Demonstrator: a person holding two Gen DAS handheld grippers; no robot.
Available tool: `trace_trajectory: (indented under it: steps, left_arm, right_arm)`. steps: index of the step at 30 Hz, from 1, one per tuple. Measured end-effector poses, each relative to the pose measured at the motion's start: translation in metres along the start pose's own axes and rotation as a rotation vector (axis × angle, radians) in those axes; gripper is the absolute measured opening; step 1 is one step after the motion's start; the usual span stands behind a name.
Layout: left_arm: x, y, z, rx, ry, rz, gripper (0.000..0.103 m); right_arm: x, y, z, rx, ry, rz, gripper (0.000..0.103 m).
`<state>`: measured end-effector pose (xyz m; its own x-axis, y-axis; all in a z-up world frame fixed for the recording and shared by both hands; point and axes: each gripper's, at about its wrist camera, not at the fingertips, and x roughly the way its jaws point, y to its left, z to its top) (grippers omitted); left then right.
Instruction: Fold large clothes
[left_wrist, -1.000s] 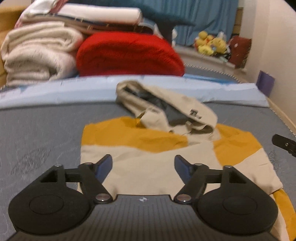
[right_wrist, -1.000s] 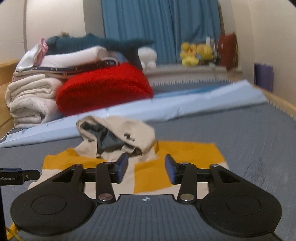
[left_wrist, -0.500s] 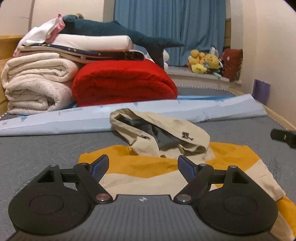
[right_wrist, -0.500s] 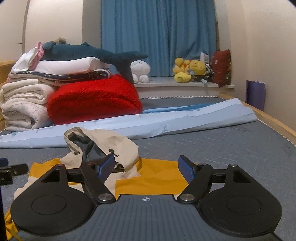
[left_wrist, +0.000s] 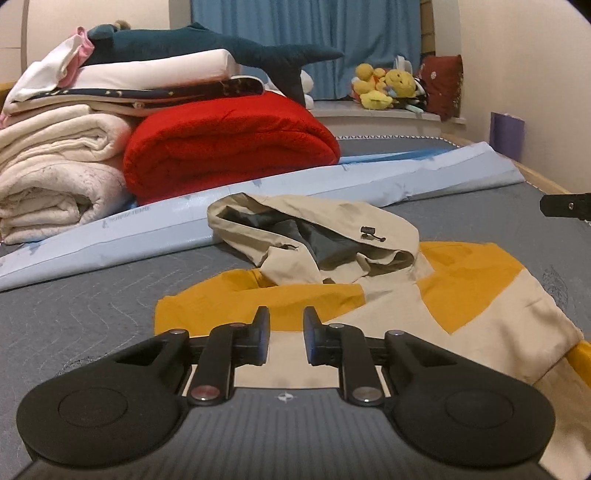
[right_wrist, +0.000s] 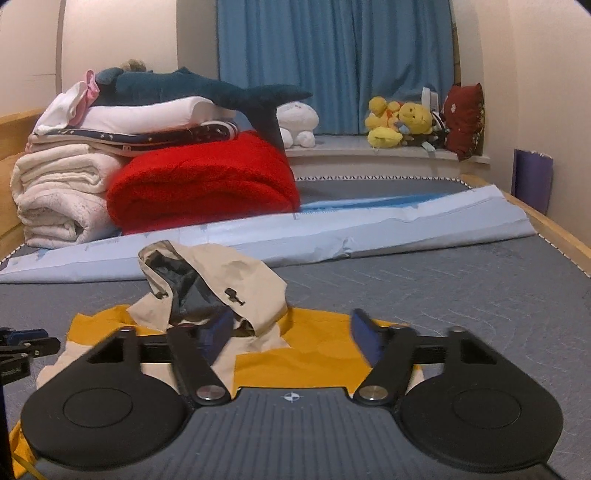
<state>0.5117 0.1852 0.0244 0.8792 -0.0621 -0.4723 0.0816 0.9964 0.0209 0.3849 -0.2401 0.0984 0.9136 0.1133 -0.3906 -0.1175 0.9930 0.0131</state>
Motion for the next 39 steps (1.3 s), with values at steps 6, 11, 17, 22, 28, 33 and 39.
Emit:
trace_trajectory:
  steps: [6, 11, 17, 22, 28, 33, 39]
  left_arm:
    - [0.025, 0.012, 0.018, -0.103, 0.020, -0.042, 0.021]
    - [0.092, 0.010, 0.062, -0.134, 0.052, -0.098, 0.021]
    - [0.210, -0.008, 0.127, -0.166, 0.160, -0.157, 0.026]
    - [0.292, -0.009, 0.180, -0.198, 0.179, -0.017, 0.064]
    - [0.373, 0.013, 0.214, -0.050, 0.240, 0.185, 0.081]
    - [0.417, 0.037, 0.203, -0.009, 0.343, 0.194, 0.084]
    - [0.439, 0.034, 0.193, 0.013, 0.370, 0.124, 0.085]
  right_arm:
    - [0.009, -0.018, 0.002, 0.047, 0.061, -0.027, 0.009]
    - [0.017, -0.031, -0.001, 0.078, 0.113, -0.067, 0.010]
    - [0.020, -0.040, -0.002, 0.085, 0.133, -0.077, 0.010]
    - [0.023, -0.049, -0.005, 0.133, 0.160, -0.082, 0.011]
    - [0.029, -0.057, -0.010, 0.157, 0.194, -0.097, 0.013]
    - [0.037, -0.065, -0.016, 0.201, 0.234, -0.105, 0.014]
    - [0.047, -0.055, -0.024, 0.163, 0.273, -0.090, 0.014]
